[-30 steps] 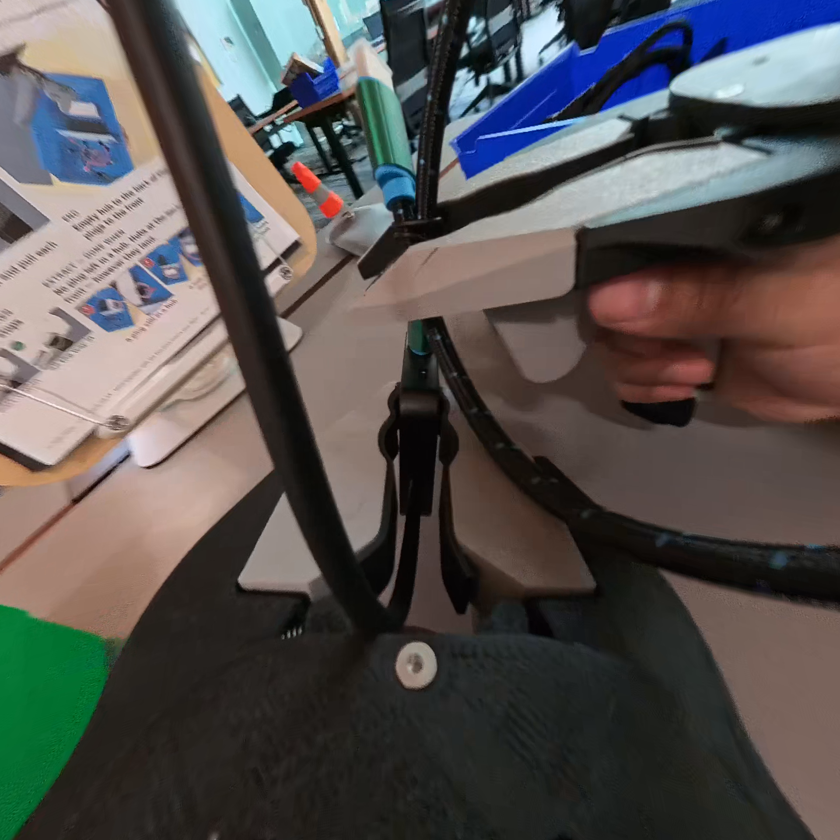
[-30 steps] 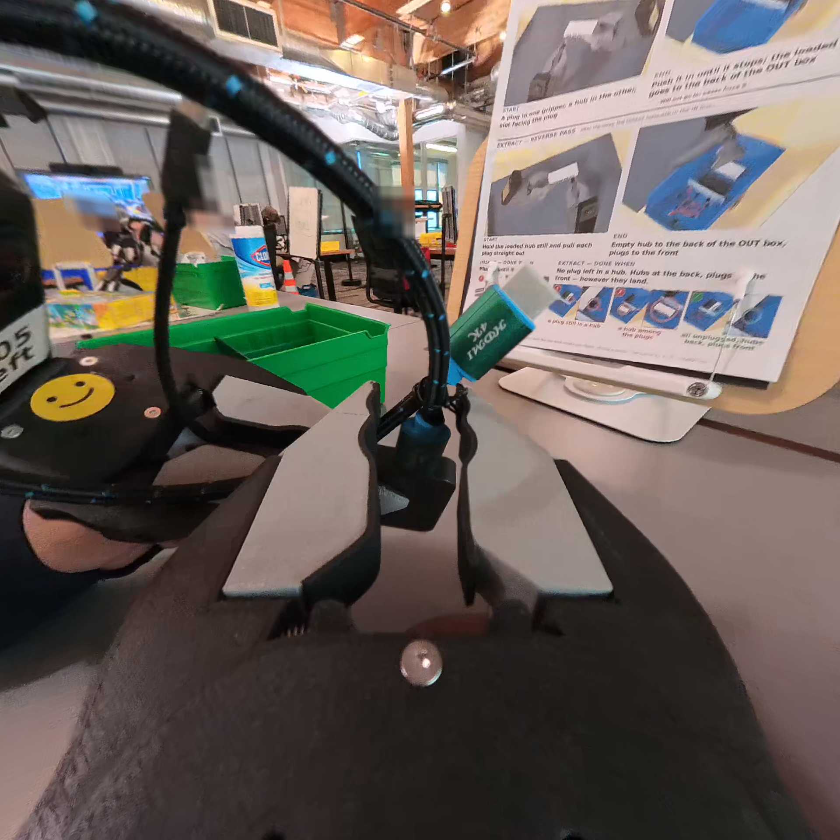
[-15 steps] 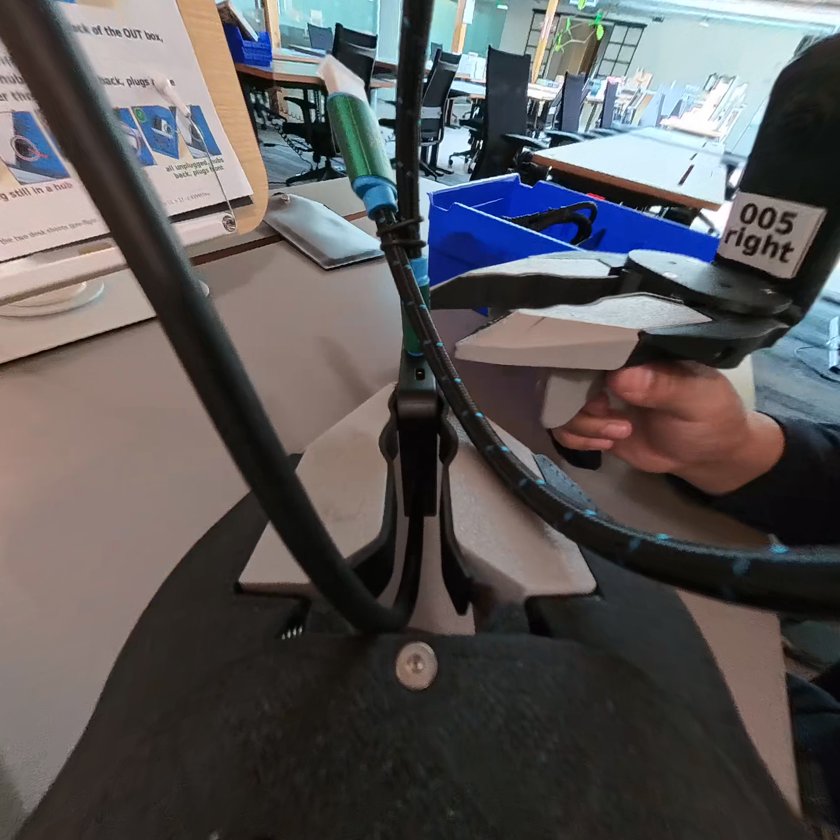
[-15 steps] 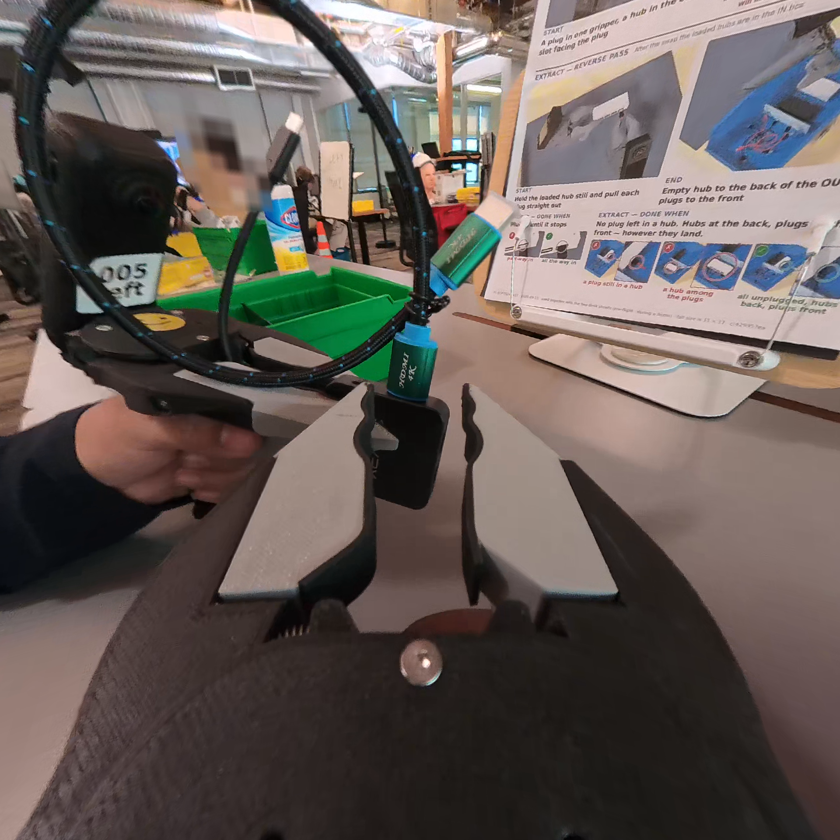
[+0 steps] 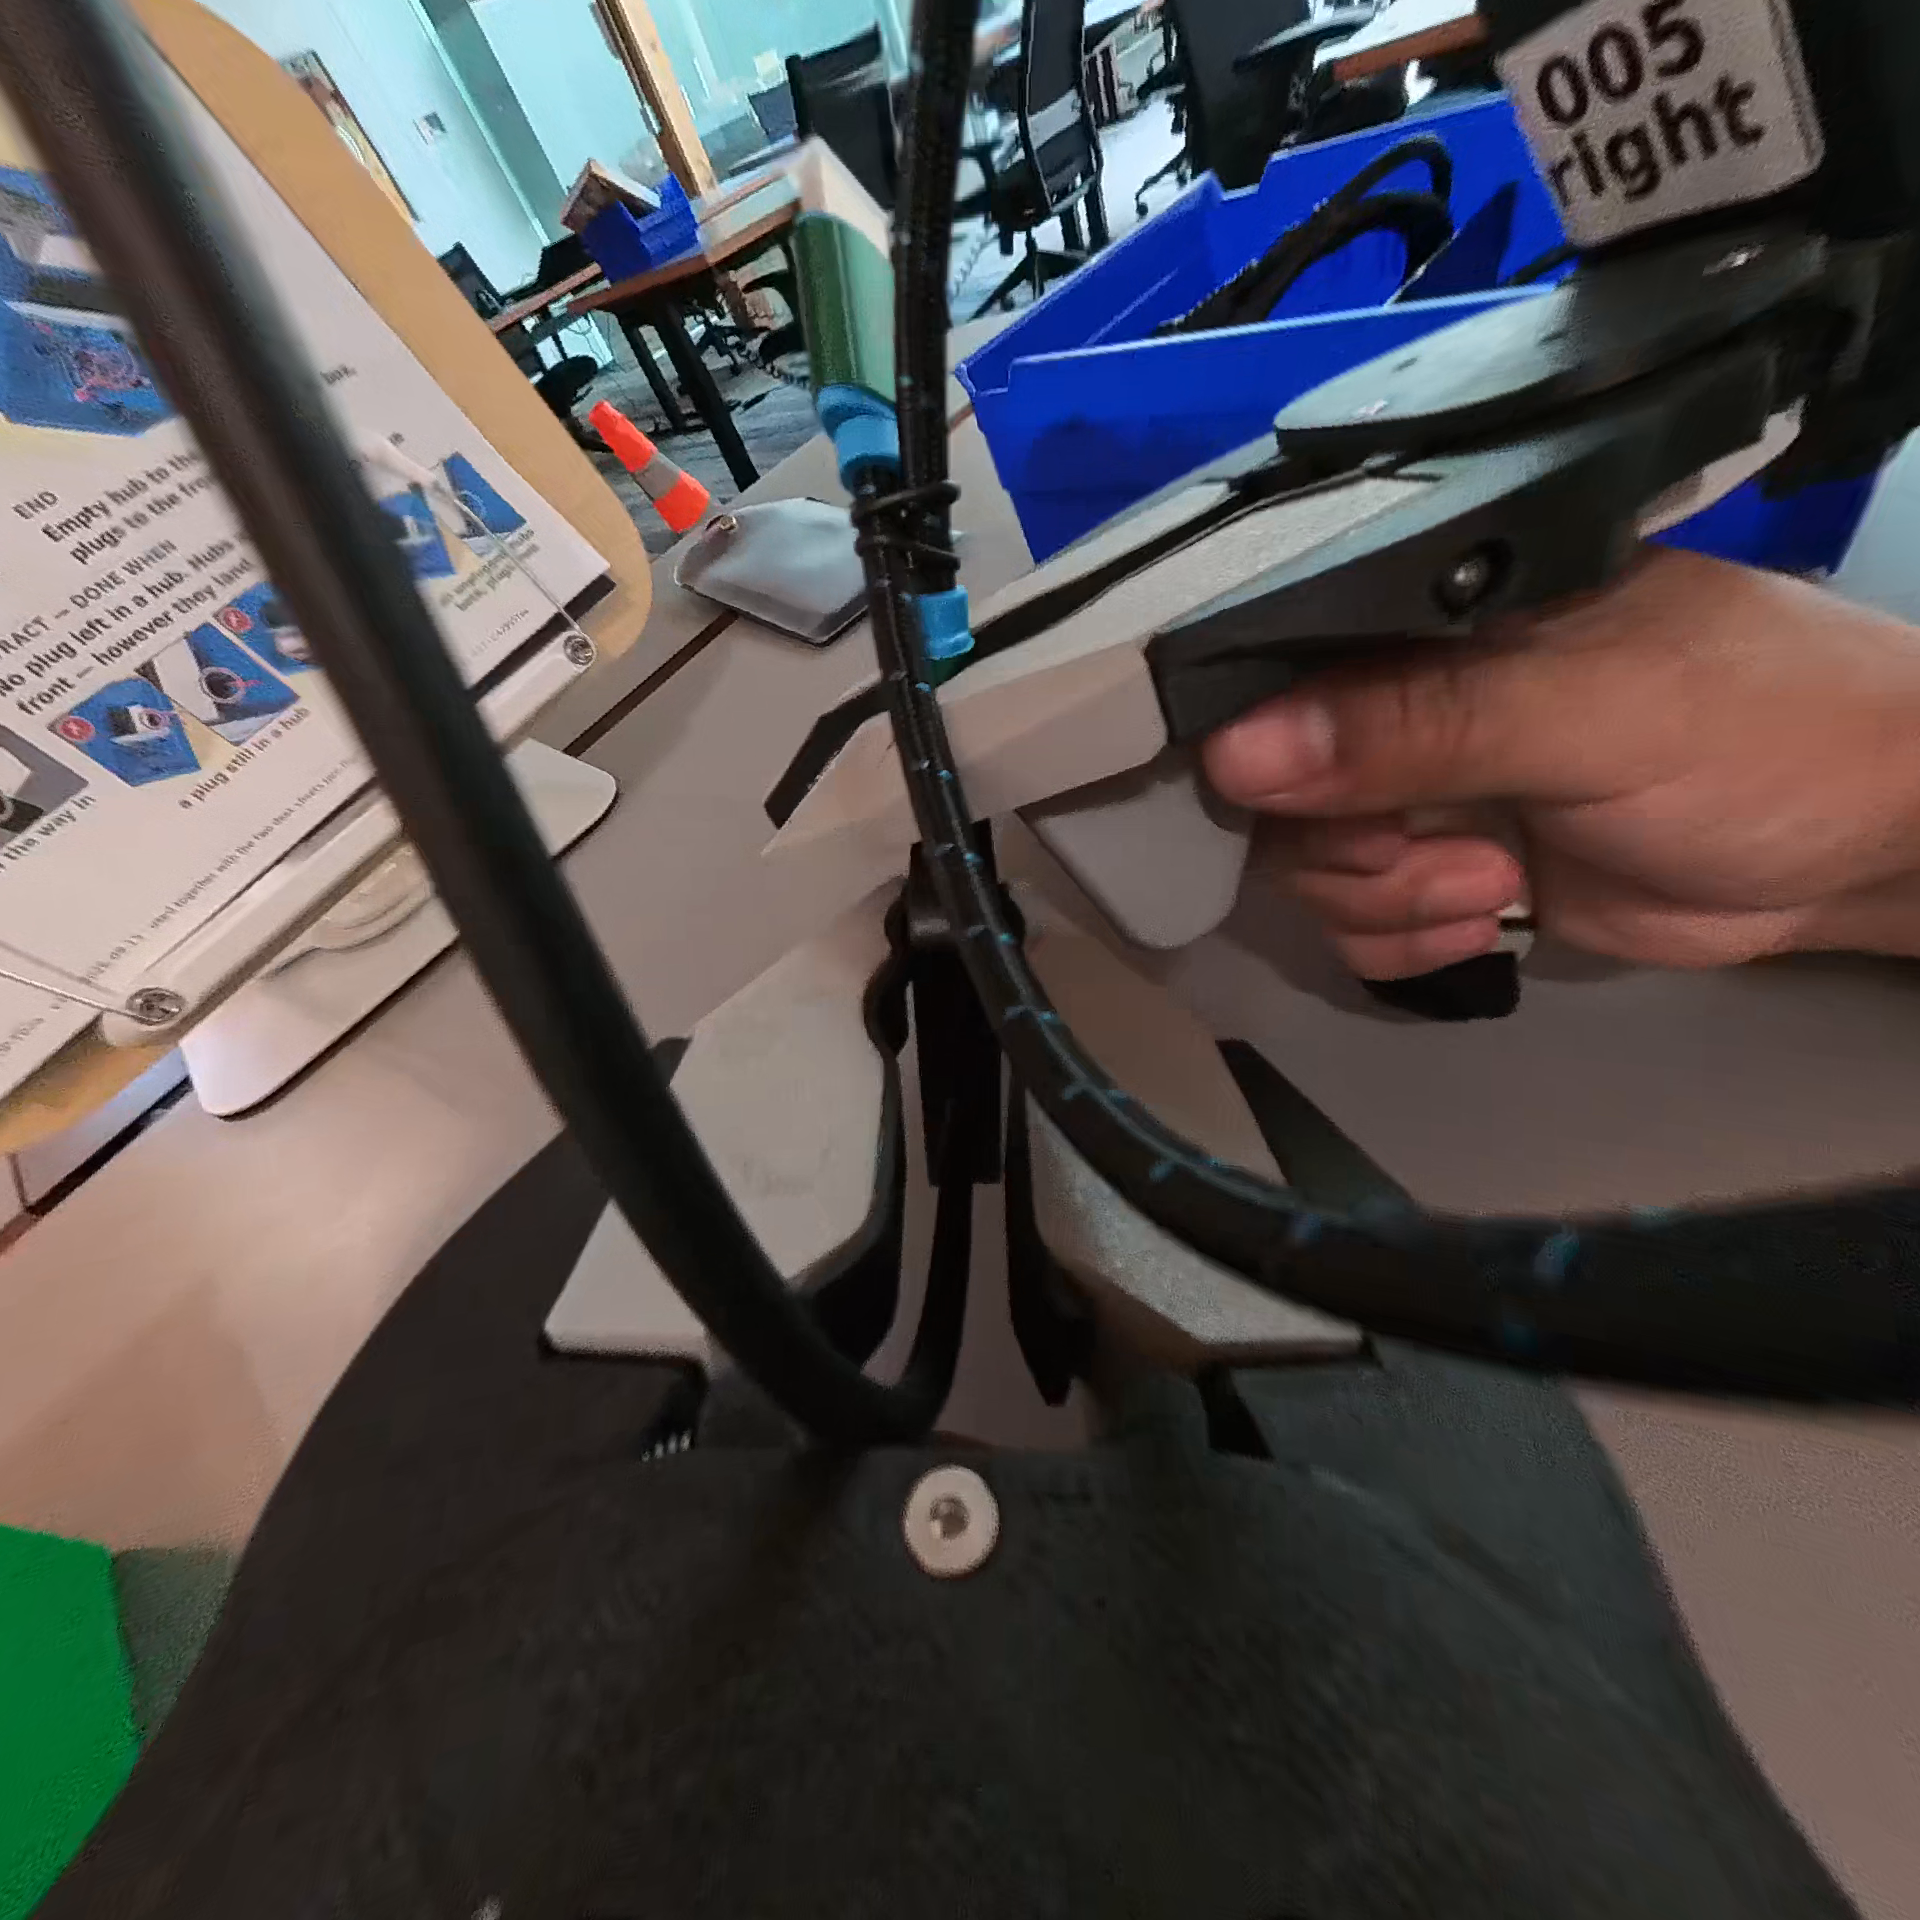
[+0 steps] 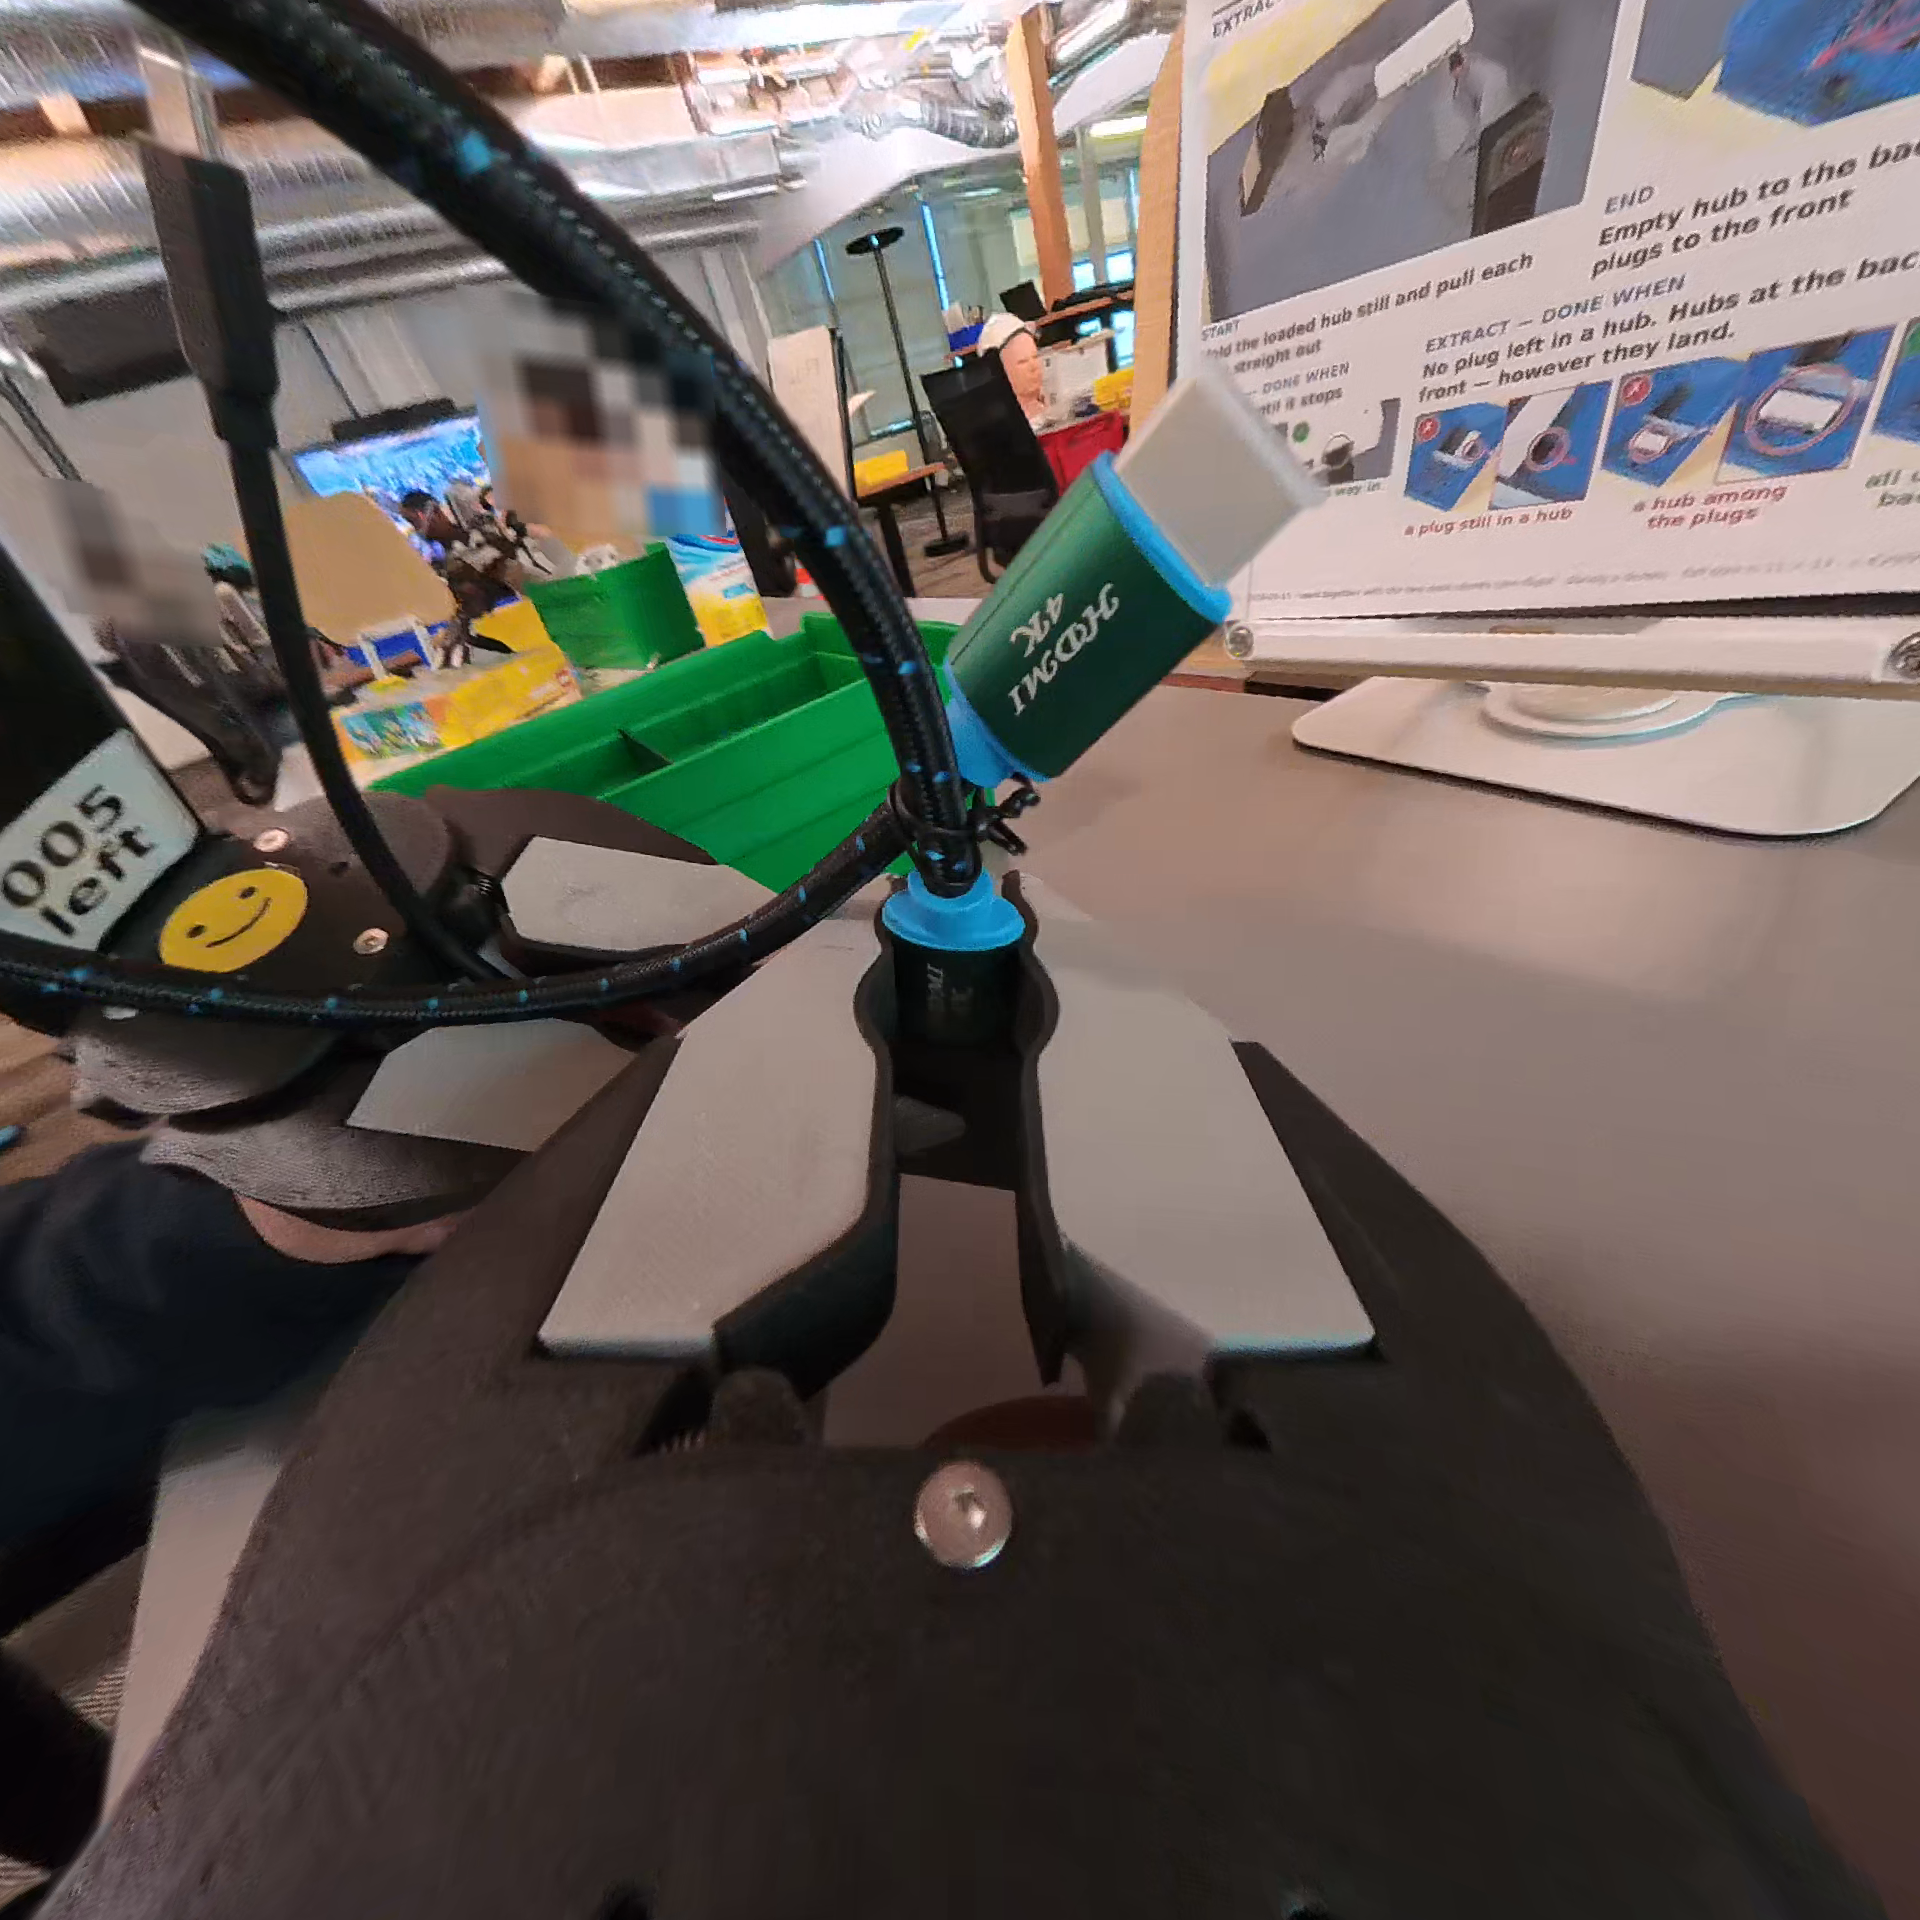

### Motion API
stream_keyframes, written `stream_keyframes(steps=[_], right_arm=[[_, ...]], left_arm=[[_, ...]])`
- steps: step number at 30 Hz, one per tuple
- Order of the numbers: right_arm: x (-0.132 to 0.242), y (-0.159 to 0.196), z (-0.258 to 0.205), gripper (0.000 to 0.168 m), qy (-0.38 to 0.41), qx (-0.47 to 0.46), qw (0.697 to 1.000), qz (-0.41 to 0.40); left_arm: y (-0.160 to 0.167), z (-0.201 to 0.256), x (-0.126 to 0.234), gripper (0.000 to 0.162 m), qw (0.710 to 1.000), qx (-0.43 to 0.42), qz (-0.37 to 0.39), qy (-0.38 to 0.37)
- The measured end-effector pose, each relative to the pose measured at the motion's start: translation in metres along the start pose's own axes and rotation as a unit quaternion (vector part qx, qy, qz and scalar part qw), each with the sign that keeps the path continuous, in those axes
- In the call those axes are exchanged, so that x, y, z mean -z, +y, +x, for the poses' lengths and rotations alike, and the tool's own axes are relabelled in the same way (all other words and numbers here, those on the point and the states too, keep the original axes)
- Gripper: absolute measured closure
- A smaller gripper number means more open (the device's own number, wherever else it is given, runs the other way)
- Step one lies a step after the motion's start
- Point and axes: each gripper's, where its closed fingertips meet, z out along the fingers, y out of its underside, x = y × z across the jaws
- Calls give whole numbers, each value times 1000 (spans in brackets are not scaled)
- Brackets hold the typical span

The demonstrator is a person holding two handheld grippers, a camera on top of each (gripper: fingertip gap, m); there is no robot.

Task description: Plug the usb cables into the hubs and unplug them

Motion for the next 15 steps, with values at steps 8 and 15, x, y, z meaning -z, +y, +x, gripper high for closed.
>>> stream_keyframes(steps=[8, 15], right_arm=[[-7, 11, -4, 153, -33, -63, 997, -18], [-8, 14, 3, 151, 57, 78, 994, -51]], left_arm=[[7, -3, -6, 151, 1000, -5, -9, -15], [13, -5, -8, 151, 999, 30, -30, -4]])
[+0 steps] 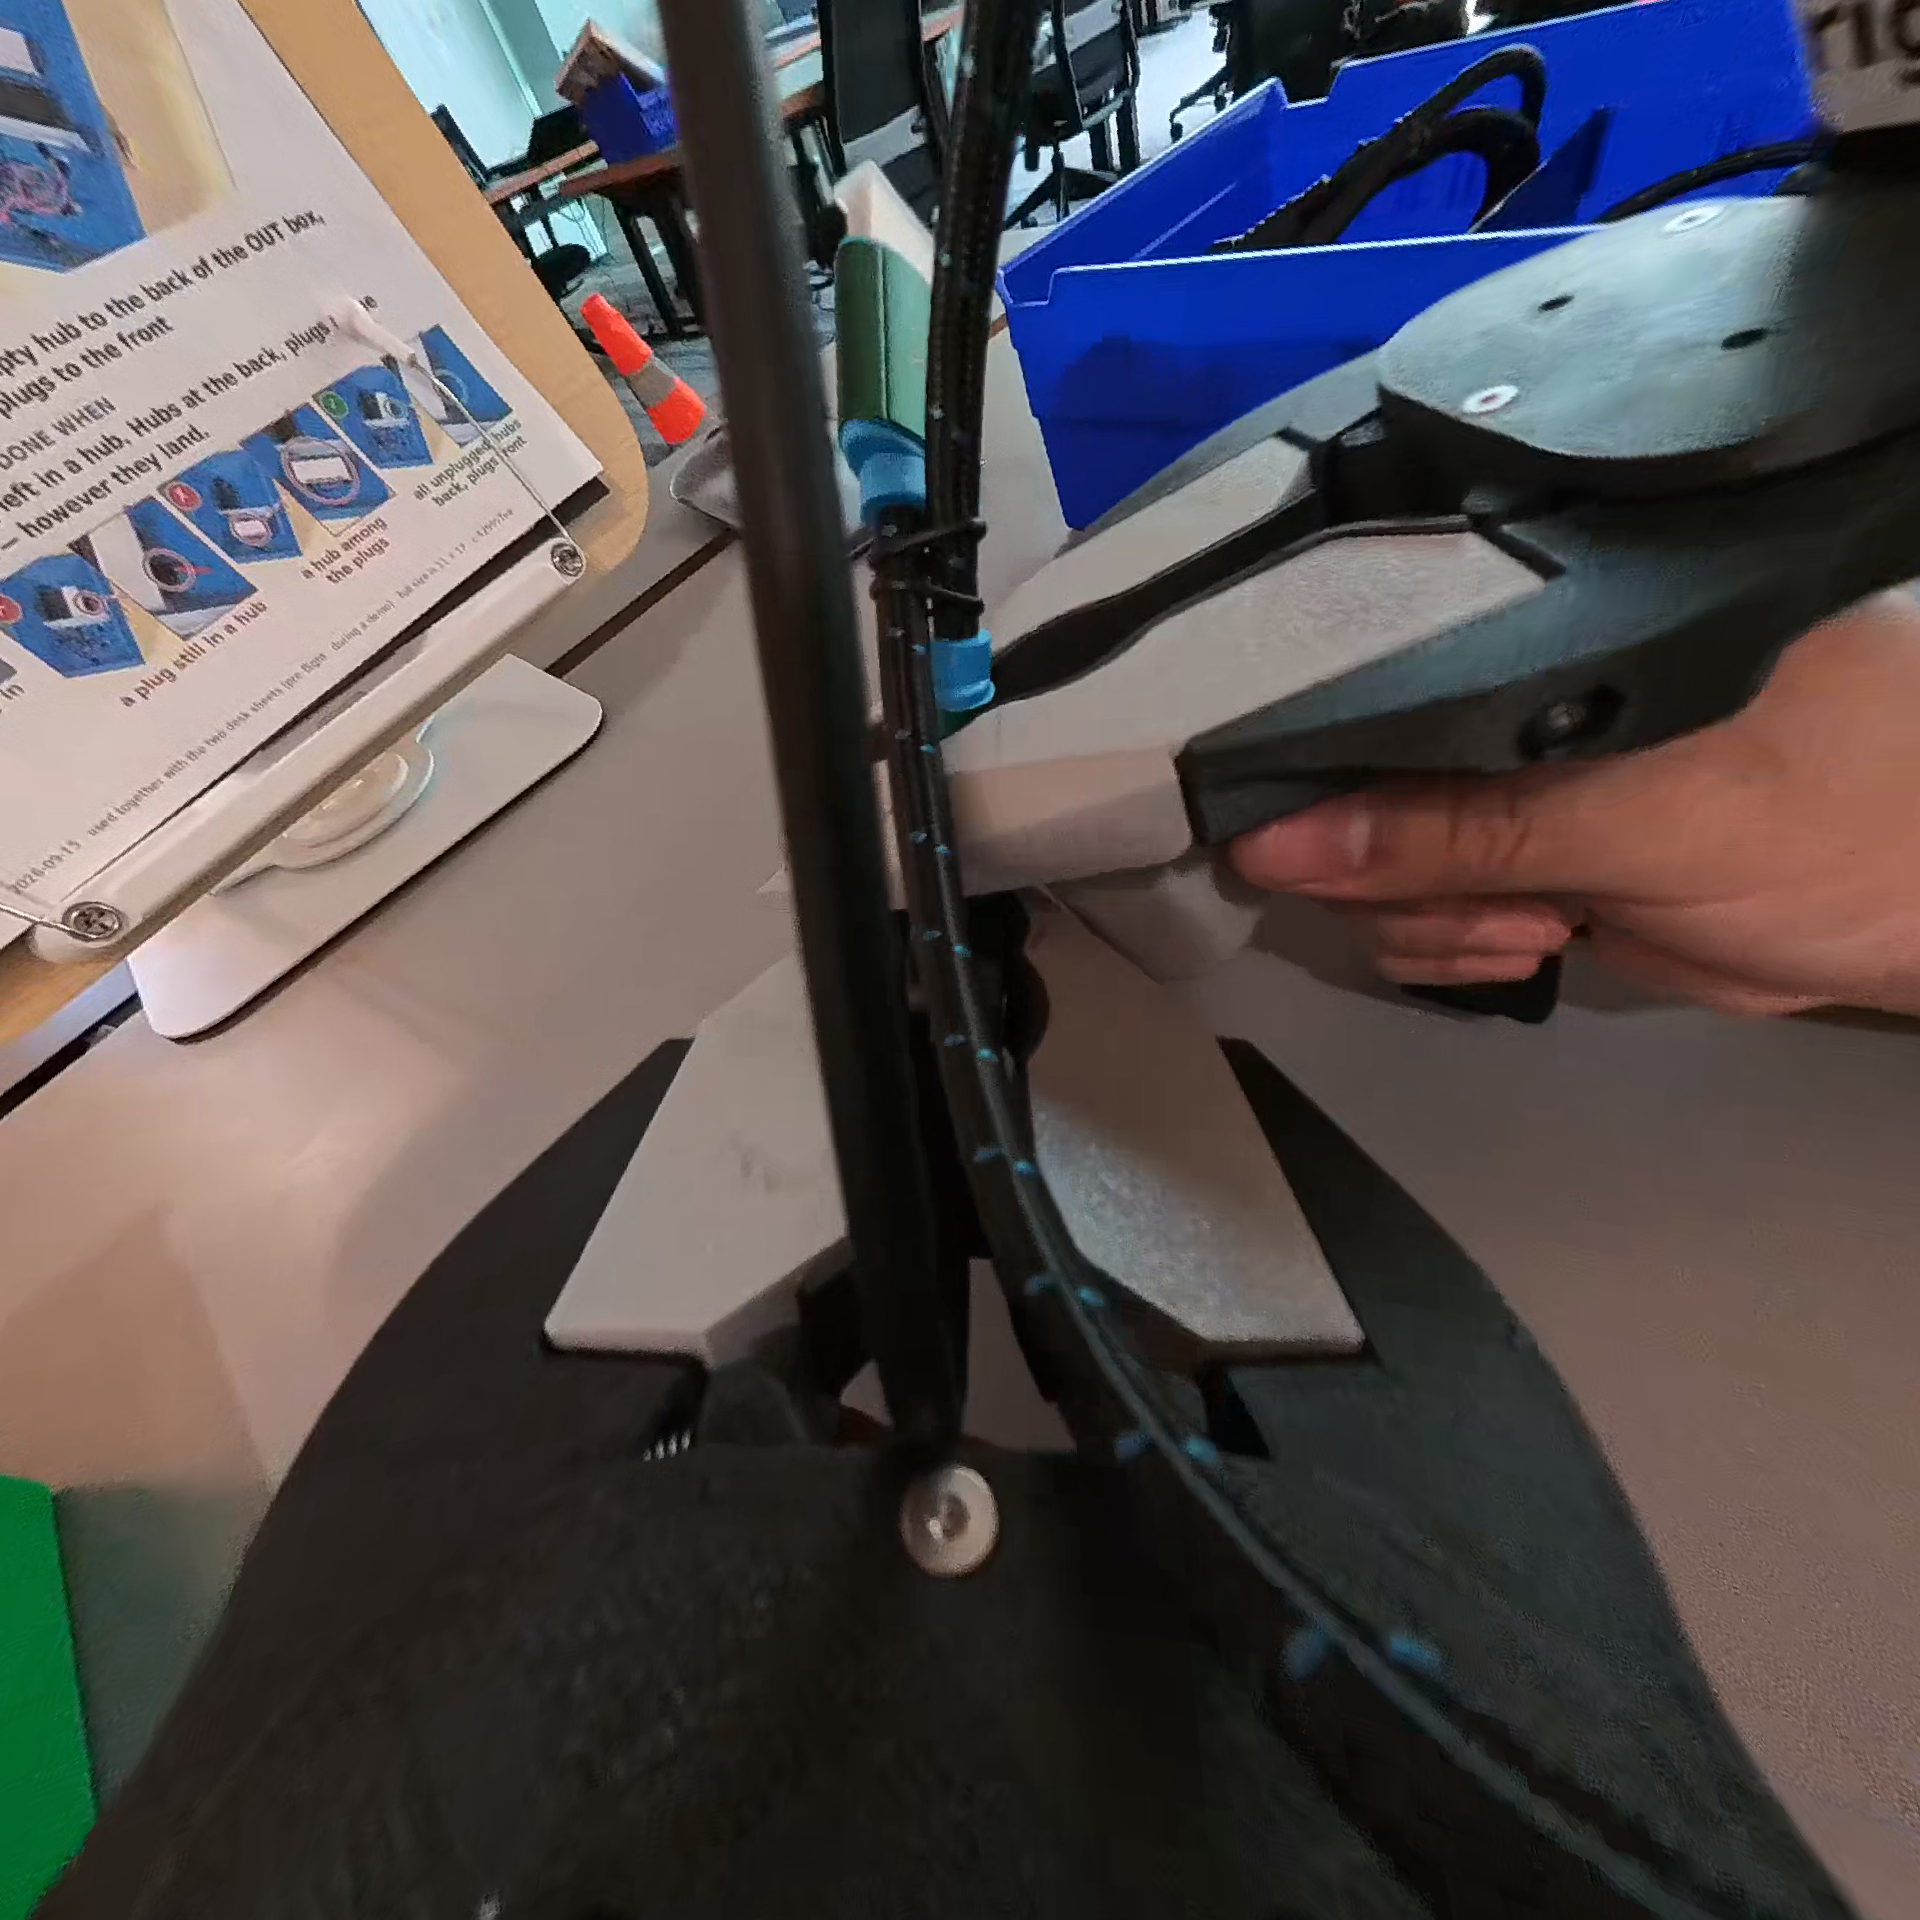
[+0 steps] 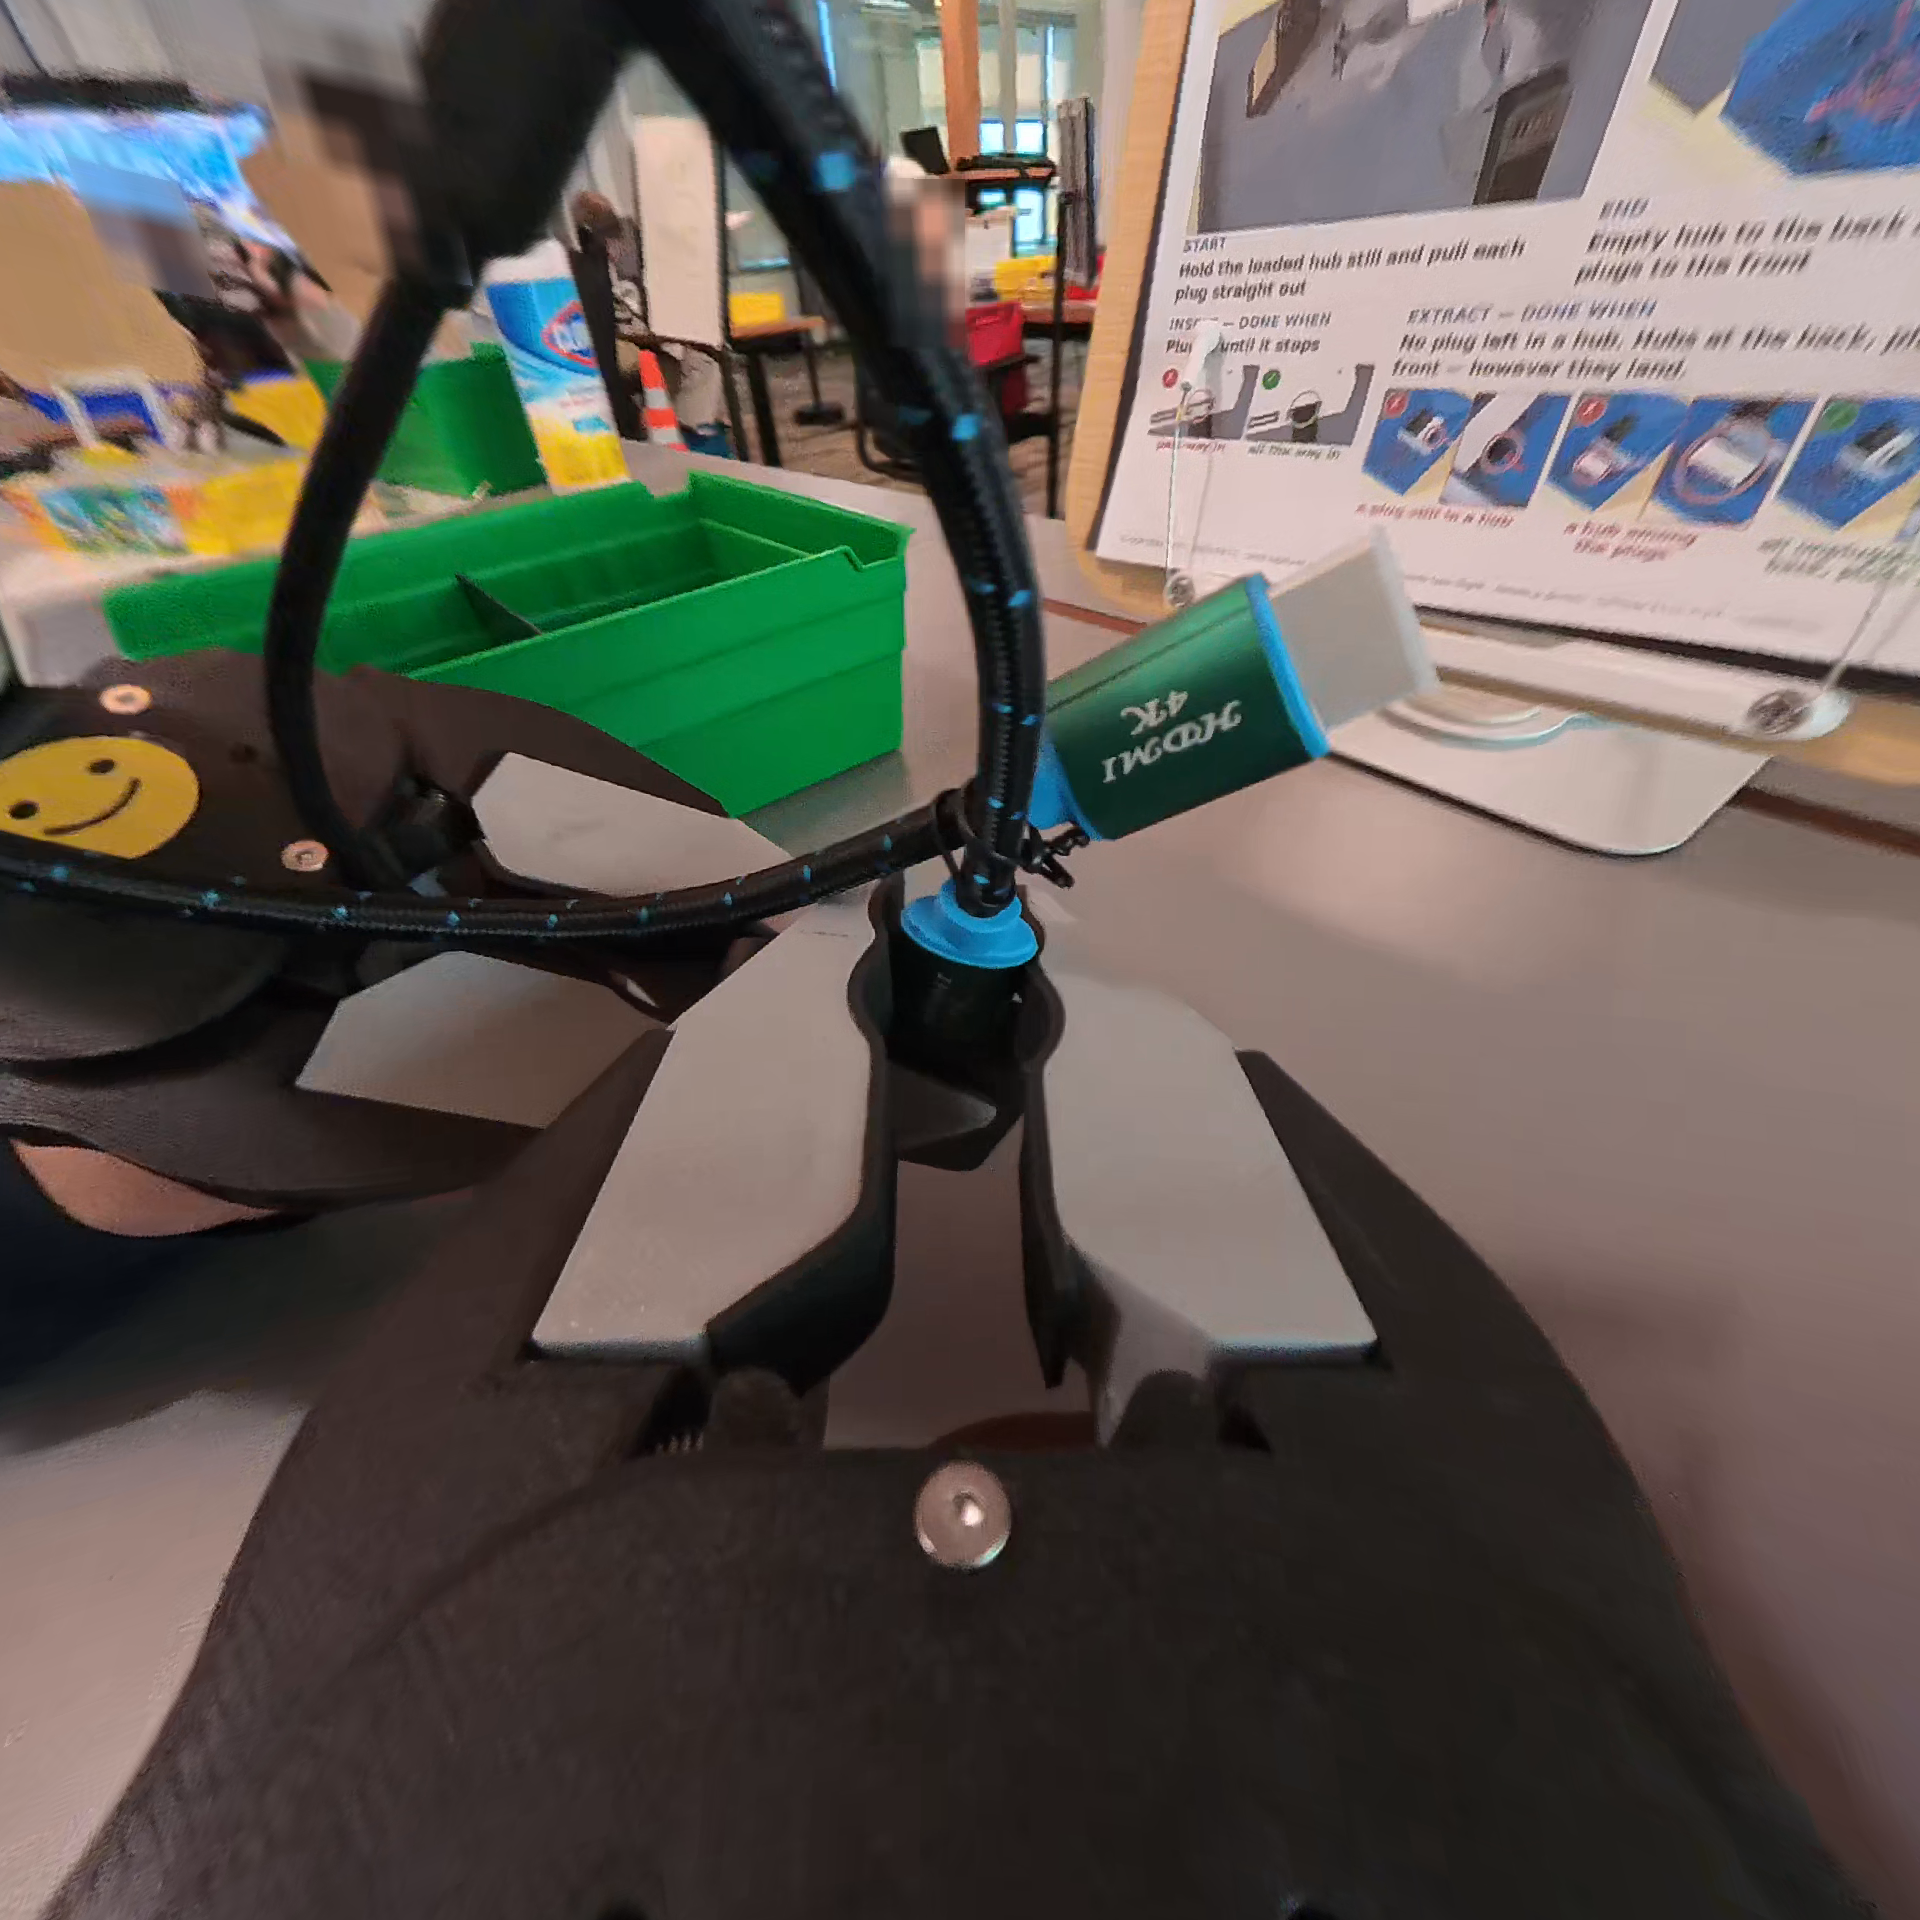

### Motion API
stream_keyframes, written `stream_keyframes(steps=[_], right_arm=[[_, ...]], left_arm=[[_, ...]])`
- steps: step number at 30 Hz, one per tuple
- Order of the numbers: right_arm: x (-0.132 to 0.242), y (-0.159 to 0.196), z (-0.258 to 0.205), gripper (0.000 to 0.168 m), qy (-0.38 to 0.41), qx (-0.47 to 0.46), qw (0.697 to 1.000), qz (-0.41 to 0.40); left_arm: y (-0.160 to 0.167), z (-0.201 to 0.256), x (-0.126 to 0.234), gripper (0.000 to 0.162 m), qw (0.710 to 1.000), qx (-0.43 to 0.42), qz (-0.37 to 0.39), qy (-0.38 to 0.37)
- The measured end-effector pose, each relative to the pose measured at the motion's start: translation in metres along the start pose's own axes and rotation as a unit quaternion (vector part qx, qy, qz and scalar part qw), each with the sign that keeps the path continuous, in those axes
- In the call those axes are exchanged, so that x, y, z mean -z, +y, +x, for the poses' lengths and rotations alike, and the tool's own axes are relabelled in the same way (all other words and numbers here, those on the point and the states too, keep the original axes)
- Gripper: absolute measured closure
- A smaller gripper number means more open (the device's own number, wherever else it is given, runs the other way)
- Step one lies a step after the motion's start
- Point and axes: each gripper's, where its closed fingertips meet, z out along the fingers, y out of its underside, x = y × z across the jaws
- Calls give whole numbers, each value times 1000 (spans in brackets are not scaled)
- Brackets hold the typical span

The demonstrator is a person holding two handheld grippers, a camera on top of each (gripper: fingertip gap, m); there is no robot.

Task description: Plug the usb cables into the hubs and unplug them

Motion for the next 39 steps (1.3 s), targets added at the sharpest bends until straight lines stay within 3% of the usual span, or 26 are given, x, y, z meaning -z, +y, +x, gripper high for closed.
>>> stream_keyframes(steps=[2, 4, 7, 9, 13, 16, 18, 20, 22, 24, 26, 28, 32, 35, 39], right_arm=[[0, -2, -2, 152, -13, -13, 1000, 4], [-1, -1, -5, 153, -82, -131, 988, 9], [2, -3, -3, 154, -181, -313, 932, 25], [3, -3, -2, 153, -208, -361, 908, 31], [2, -5, -4, 153, -203, -334, 920, 29], [-3, 4, 0, 150, -113, -184, 976, -7], [-2, 2, 0, 149, -69, -105, 992, -11], [-1, -4, -3, 152, -86, -128, 988, 4], [1, -7, -5, 153, -153, -249, 956, 21], [6, -14, -6, 152, -230, -365, 901, 45], [9, -17, -7, 150, -265, -413, 869, 55], [7, -14, -6, 153, -246, -381, 890, 44], [2, -7, 2, 150, -101, -166, 981, 7], [3, -10, 6, 149, -61, -118, 991, 12], [3, -10, 8, 138, -83, -175, 981, 28]], left_arm=[[-2, -1, 1, 151, 1000, -4, 7, -3], [-1, -2, 1, 152, 999, -30, -2, -18], [-6, 0, 3, 150, 1000, -7, 11, -2], [-6, 0, 2, 150, 1000, -10, 10, -3], [-7, -2, 4, 150, 1000, -17, 10, -8], [0, -3, 2, 150, 1000, -19, -4, -9], [0, -4, 3, 153, 1000, -17, -4, -11], [-5, -4, 5, 153, 1000, -16, 6, -12], [-6, -4, 5, 151, 1000, -23, 6, -16], [-10, -3, 7, 150, 1000, -22, 16, -14], [-12, -2, 8, 150, 1000, -20, 20, -9], [-10, -2, 7, 150, 1000, -21, 16, -8], [-7, -4, 6, 151, 1000, -19, 11, -10], [-8, -5, 7, 151, 999, -25, 13, -17], [-10, -7, 7, 151, 999, -37, 19, -27]])
